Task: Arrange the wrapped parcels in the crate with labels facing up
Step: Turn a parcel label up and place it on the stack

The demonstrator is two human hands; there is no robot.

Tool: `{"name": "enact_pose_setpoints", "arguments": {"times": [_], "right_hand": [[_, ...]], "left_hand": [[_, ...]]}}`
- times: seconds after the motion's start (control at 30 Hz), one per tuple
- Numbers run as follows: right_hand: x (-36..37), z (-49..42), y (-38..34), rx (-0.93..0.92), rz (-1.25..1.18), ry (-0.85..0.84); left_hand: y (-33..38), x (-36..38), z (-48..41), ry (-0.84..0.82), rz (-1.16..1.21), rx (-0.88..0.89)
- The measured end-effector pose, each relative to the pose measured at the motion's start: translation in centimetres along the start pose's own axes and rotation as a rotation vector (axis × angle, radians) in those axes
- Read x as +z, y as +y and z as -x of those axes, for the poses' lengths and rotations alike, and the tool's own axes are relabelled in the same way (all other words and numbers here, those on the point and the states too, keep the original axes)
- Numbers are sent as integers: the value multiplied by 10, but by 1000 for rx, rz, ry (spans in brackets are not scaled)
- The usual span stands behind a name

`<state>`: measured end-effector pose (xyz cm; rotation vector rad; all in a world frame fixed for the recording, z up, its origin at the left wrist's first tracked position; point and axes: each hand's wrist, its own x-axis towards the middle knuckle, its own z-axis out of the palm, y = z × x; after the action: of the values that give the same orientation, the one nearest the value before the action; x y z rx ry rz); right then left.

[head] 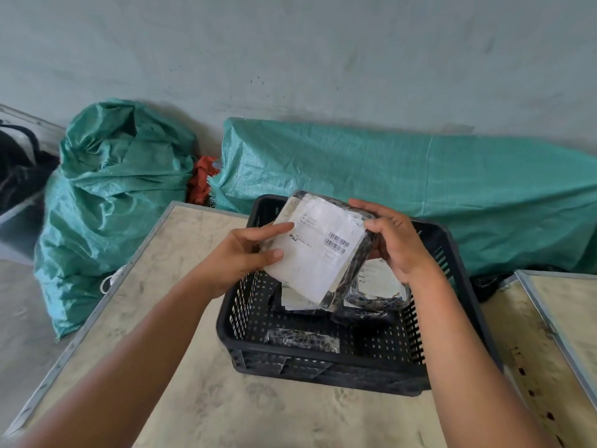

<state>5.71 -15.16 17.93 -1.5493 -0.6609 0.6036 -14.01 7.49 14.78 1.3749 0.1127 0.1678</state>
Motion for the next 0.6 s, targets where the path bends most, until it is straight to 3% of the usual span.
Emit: {"name": "enact_pose_setpoints", "arguments": {"times": [0.2, 0.37, 0.47, 0.6], "right_hand": [[-6, -7, 31, 161, 95, 51], [8, 5, 67, 211, 261, 54], [18, -3, 90, 260, 365, -4], [28, -21, 113, 326, 440, 3]], "left_hand": [[-29, -1, -21, -50, 145, -241], [-63, 11, -46, 162, 207, -346], [-80, 18, -64, 269, -21, -381], [-97, 23, -87, 125, -557, -452]]}}
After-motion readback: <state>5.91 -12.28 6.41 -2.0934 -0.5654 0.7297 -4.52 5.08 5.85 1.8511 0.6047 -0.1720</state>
